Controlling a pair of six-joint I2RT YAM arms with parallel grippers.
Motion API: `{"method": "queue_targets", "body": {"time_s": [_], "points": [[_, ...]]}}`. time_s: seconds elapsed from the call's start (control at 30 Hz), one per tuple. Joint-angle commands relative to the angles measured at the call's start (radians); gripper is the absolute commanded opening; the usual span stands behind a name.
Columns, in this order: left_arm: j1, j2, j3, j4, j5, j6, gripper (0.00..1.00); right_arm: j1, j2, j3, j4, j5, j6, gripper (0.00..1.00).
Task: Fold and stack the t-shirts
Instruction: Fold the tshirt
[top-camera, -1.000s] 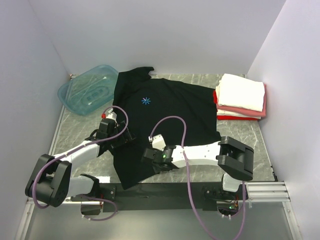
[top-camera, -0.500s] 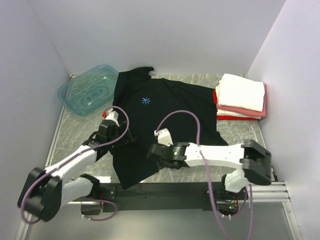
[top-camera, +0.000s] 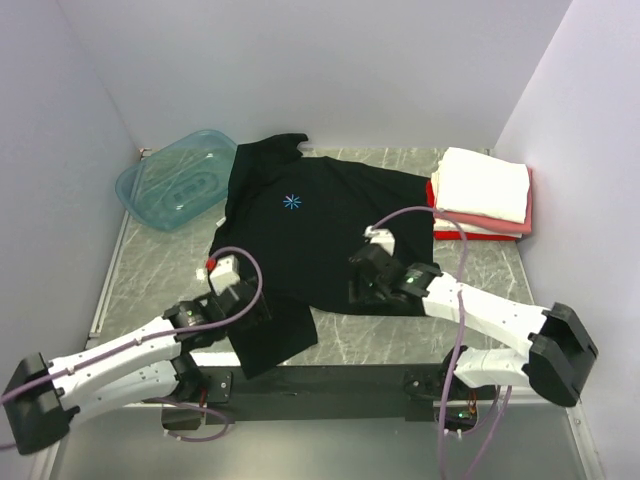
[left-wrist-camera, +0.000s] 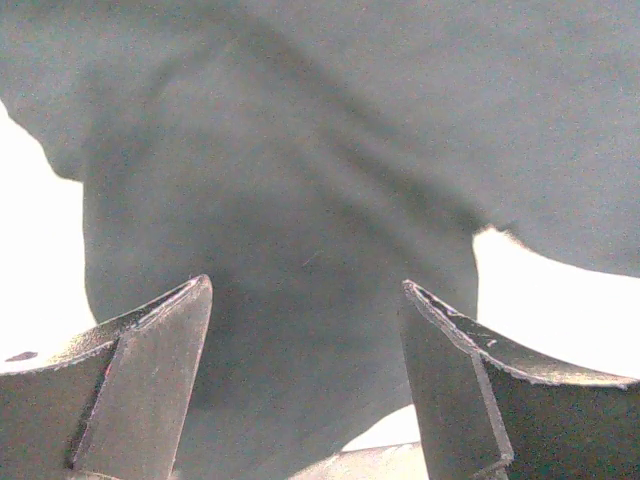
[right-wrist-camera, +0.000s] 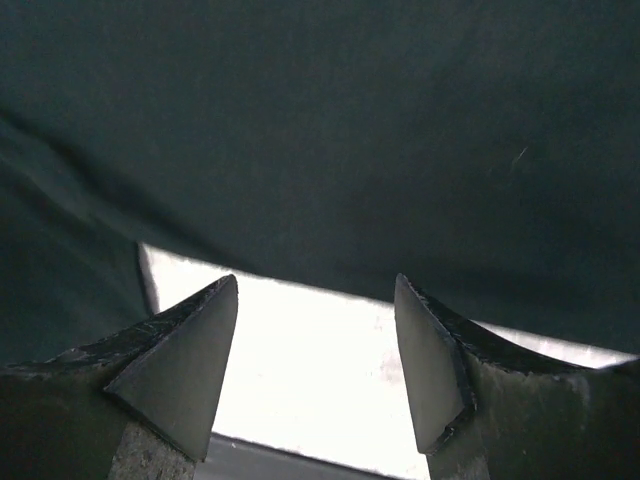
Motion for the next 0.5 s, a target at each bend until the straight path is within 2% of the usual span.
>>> {"method": "queue_targets", "body": {"time_s": [0.0,0.03,0.07,0.2,0.33,0.4,0.47], "points": [[-0.142,0.003,0.061,-0.282,-0.196,-0.270,0.81,-0.118,-0.076,-0.019,0.123,-0.090,-0.074,0.71],[-0.179,0.006,0.067,-0.314,-0.216,-0.351,0.81,-0.142,-0.092,-0.025,0.138,-0.105,-0.092,0.71],[-0.243,0.008,0.072,-0.331,-0.216,-0.385,0.81,-0.172,-0.093,-0.028,0.155,-0.145,-0.103,0.71],[-0.385,0.038,0.094,-0.383,-0.187,-0.517,0.80,-0.292,-0.083,-0.024,0.220,-0.217,-0.140,0.71],[-0.529,0.110,0.164,-0.569,-0.187,-0.716,0.82,-0.366,-0.073,-0.024,0.250,-0.267,-0.168,0.71],[-0.580,0.118,0.177,-0.594,-0.153,-0.743,0.83,-0.396,-0.073,-0.033,0.267,-0.288,-0.171,0.71],[-0.599,0.098,0.156,-0.534,-0.086,-0.734,0.82,-0.425,-0.077,-0.045,0.284,-0.293,-0.174,0.71]]}}
